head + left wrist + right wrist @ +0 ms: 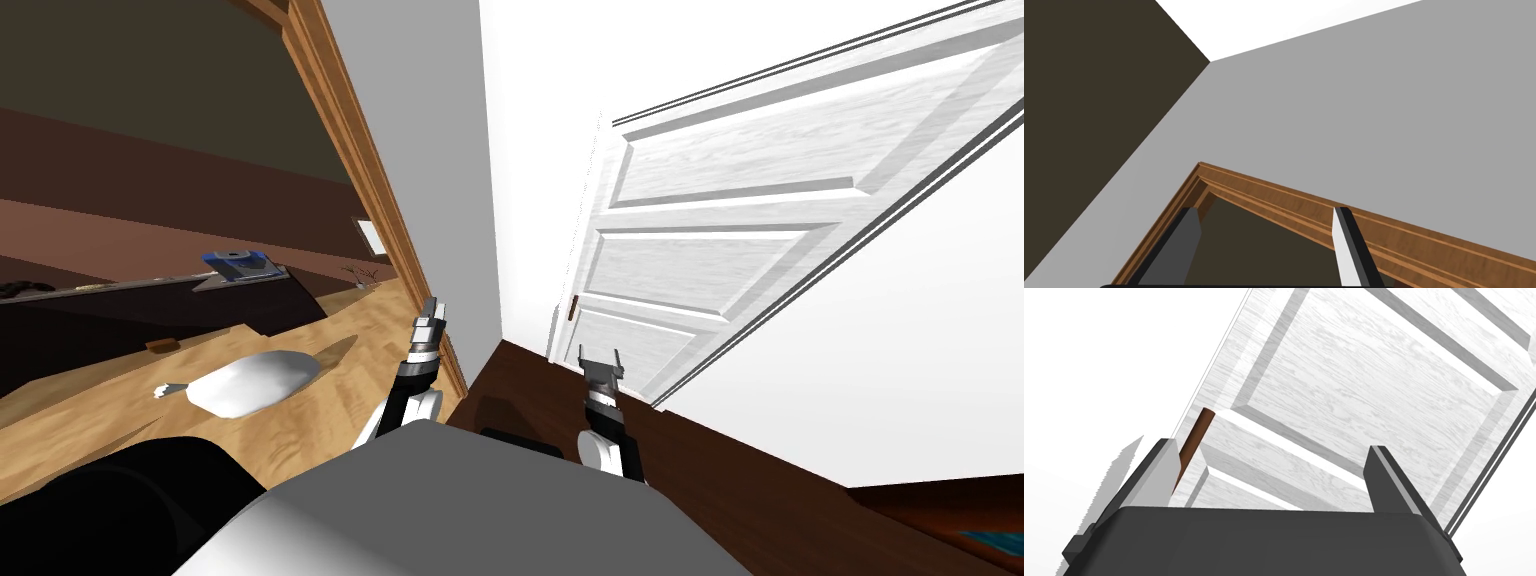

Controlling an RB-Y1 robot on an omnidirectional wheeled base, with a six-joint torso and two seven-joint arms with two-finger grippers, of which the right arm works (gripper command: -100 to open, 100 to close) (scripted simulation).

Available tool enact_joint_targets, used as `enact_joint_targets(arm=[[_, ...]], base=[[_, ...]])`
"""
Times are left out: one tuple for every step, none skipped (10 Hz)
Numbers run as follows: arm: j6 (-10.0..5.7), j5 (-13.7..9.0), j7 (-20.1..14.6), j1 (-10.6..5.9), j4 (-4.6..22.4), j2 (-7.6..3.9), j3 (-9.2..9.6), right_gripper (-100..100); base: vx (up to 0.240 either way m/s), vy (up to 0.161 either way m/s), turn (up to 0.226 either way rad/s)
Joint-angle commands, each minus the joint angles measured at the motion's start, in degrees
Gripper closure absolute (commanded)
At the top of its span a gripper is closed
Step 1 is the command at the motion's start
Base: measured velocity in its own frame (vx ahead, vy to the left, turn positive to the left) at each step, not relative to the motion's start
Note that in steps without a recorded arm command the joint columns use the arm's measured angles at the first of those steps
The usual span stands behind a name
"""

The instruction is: Pull the door open

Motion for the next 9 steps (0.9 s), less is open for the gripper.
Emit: enact_joint_targets(arm=[[-0.37, -2.0, -1.6, -0.85, 1.7, -0.54, 0.83, -100], [-0.76, -3.2, -2.6, -1.32, 2.8, -0.84, 1.42, -100], [-1.14, -4.3, -3.6, -1.79, 4.0, -1.15, 2.02, -100], [-1.53, -5.4, -4.6, -2.26, 5.1, -1.46, 2.61, -100], [-1.92, -6.6, -5.6, -2.73, 6.3, -1.77, 3.21, -100], [-2.31, -7.7, -6.6, -3.20, 7.4, -2.07, 3.80, -100], [-2.69, -8.9, -7.5, -3.66, 8.6, -2.37, 4.39, -100], [-3.07, -10.0, -8.5, -4.12, 9.7, -2.67, 4.97, -100], [-3.44, -11.1, -9.4, -4.57, 10.8, -2.97, 5.55, -100]], base=[[0.101, -0.009, 0.052], [0.095, -0.008, 0.048], [0.084, -0.015, 0.044], [0.100, -0.010, 0.041], [0.109, -0.008, 0.048], [0.106, -0.009, 0.047], [0.111, -0.011, 0.043], [0.099, -0.013, 0.044], [0.085, -0.008, 0.047]])
